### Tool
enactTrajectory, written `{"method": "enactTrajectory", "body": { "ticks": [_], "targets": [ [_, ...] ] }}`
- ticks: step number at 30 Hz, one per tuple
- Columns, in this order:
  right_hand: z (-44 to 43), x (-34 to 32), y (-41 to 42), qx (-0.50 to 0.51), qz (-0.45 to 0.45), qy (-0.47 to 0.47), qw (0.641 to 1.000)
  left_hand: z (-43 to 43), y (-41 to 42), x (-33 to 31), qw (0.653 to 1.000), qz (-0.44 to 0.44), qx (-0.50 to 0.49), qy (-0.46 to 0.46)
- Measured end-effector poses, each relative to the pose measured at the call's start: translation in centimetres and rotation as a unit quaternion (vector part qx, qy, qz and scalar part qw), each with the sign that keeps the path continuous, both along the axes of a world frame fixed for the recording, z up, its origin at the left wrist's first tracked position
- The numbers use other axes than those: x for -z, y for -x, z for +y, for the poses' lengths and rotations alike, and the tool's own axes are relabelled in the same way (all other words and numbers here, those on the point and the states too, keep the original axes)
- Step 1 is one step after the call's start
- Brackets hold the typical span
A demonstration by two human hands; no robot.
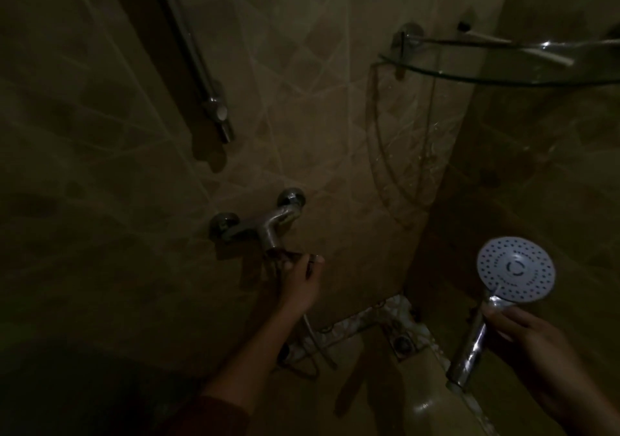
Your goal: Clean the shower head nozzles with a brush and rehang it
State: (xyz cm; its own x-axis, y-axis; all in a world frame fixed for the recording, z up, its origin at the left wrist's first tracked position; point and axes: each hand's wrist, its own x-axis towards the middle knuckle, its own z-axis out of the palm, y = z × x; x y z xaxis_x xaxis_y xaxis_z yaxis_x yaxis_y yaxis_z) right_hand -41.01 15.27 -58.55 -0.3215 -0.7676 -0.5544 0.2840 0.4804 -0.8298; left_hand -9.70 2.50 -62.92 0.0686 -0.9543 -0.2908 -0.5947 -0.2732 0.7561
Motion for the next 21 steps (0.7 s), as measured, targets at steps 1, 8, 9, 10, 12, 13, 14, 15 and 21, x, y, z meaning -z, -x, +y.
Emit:
{"method": "enactTrajectory", "body": {
  "ticks": [1,8,9,10,12,13,14,15,21],
  "targets": [
    [0.0,0.0,-0.2,0.002,0.001,-0.005,1.0,-0.2,-0.1,0.0,1.0,0.002,0.006,0.005],
    [-0.1,0.3,-0.9,0.033,-0.013,-0.032,0.999,-0.5,-0.8,0.8,0.999,0.011,0.011,0.043],
    [-0.1,0.3,-1.0,0.031,-0.015,-0.034,0.999,-0.5,-0.9,0.6,0.999,0.011,0.021,0.04],
    [-0.1,0.3,-1.1,0.028,-0.014,-0.035,0.999,-0.4,-0.9,0.2,0.999,0.013,0.029,0.036],
    [-0.1,0.2,-1.3,0.019,-0.006,-0.031,0.999,-0.3,-1.0,0.2,0.999,0.01,0.029,0.037],
    [-0.1,0.2,-1.4,0.011,-0.003,-0.028,1.0,-0.4,-1.1,0.4,0.999,0.015,0.027,0.029],
    [0.0,0.1,-1.5,0.004,-0.001,-0.025,1.0,-0.2,-1.0,0.4,0.999,0.017,0.025,0.03],
    [0.0,0.1,-1.6,-0.002,-0.001,-0.021,1.0,-0.1,-0.9,0.6,0.999,0.015,0.024,0.033],
    [0.7,1.4,-1.8,-0.014,0.02,-0.005,1.0,0.7,-1.1,0.8,0.998,0.034,0.041,0.035]
  ]
}}
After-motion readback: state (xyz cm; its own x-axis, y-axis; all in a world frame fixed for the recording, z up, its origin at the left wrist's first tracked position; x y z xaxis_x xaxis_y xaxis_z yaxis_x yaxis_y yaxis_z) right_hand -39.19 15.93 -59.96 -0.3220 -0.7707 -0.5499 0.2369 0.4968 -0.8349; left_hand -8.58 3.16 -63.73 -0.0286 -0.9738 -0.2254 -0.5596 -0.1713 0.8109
